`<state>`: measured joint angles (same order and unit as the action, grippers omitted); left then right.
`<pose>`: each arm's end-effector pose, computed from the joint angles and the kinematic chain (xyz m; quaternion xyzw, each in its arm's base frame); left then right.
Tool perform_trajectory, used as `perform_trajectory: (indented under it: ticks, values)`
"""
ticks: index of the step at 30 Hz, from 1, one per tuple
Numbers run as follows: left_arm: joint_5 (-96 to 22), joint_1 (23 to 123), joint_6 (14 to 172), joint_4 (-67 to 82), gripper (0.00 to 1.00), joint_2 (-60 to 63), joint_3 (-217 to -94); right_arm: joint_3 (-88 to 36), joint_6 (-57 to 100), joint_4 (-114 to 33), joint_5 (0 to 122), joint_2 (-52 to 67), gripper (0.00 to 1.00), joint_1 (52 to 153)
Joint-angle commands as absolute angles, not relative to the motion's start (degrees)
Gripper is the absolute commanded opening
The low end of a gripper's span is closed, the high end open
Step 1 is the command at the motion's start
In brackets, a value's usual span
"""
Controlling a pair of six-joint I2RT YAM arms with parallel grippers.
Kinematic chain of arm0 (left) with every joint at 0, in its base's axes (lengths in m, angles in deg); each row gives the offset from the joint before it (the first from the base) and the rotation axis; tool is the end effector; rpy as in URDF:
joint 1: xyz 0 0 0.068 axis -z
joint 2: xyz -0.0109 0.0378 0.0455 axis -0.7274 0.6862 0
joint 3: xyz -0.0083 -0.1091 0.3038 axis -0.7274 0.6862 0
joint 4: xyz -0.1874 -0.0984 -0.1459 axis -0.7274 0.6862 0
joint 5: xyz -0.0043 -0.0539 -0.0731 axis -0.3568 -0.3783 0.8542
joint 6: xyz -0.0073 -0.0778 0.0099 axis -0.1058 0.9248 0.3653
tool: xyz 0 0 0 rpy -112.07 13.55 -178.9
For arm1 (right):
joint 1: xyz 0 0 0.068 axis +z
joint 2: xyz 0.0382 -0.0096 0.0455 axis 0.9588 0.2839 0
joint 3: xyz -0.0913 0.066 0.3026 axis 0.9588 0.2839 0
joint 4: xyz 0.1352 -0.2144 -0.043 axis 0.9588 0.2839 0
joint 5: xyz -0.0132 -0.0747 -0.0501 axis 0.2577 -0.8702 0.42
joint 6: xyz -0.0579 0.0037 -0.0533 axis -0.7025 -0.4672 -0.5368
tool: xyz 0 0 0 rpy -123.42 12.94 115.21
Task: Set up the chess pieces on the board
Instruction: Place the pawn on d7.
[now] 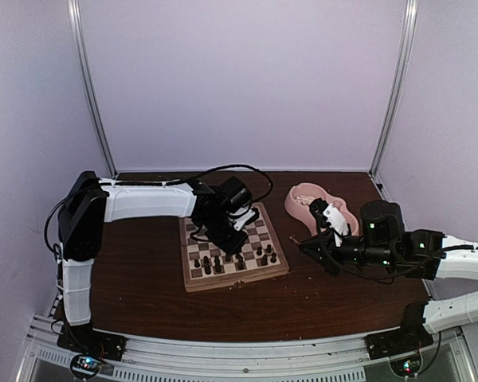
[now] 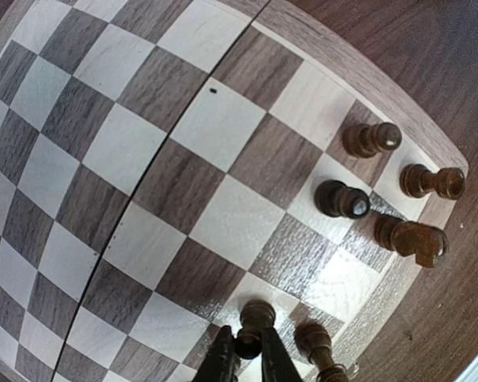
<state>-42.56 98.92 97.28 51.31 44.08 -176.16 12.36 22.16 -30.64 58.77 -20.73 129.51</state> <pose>0.2826 -0.3705 0.2090 0.3087 0.9314 -0.1276 0.1450 0.1091 0.1724 0.2957 -0.3682 0.7642 0.3104 0.4290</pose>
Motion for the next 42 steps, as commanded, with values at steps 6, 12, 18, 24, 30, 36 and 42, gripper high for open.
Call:
perform_trajectory:
  ticks: [6,12,18,24,30,36,42]
  values:
    - [-42.2,99.2,97.0,50.3,0.33,44.4,-176.7,11.7,22.0,-31.7,58.5,-20.8,0.00,129.6]
    - [-42.4,99.2,96.7,50.6,0.34,43.4,-177.1,11.6,22.1,-31.6,58.5,-20.7,0.00,129.6]
    - [-44.1,99.3,97.3,51.8,0.34,42.0,-178.2,11.2,22.0,-31.4,58.7,-20.4,0.00,129.6]
    - [-47.1,99.2,98.1,51.7,0.35,36.2,-178.4,8.5,22.3,-29.4,59.2,-17.5,0.00,129.6]
    - [-47.8,99.3,98.0,50.3,0.36,26.5,-175.4,1.1,25.2,-23.2,61.6,-10.7,0.00,129.6]
    - [-43.8,99.8,91.6,35.9,0.40,13.2,-160.4,-11.1,29.8,-13.5,69.7,-2.8,0.00,129.6]
    - [-38.5,101.8,75.8,16.6,0.59,2.6,-143.1,-19.3,34.2,-9.9,82.2,1.0,0.00,129.2]
